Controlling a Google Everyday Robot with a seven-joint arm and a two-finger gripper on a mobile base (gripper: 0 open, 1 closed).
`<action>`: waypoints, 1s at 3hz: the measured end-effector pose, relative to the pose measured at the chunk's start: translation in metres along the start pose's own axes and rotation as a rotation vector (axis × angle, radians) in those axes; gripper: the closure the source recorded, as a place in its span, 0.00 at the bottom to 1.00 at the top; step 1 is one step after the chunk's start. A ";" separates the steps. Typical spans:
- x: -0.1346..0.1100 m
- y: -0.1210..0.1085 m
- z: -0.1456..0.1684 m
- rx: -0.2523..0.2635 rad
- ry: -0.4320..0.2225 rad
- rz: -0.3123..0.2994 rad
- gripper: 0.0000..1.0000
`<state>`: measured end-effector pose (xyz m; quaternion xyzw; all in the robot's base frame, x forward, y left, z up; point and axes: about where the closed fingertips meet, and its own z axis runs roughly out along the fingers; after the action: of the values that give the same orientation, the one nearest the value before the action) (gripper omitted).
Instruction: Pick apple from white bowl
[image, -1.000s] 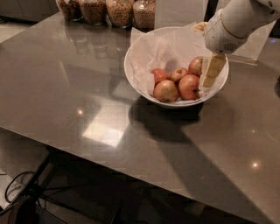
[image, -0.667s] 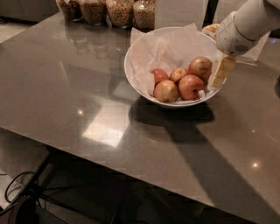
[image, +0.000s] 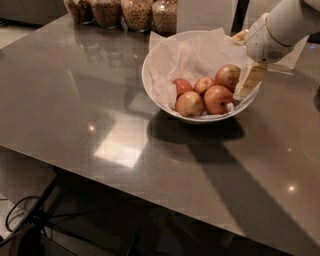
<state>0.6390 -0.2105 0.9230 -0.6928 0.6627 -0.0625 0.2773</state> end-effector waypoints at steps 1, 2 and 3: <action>0.000 0.000 0.000 0.000 0.000 0.000 0.42; 0.000 0.000 0.000 0.000 0.000 0.000 0.66; 0.000 0.000 0.000 0.000 0.000 0.000 0.89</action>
Offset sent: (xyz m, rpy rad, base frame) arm 0.0000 0.0000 0.0000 0.0000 0.0000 0.0000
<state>0.6390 -0.2105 0.9229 -0.6928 0.6627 -0.0624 0.2773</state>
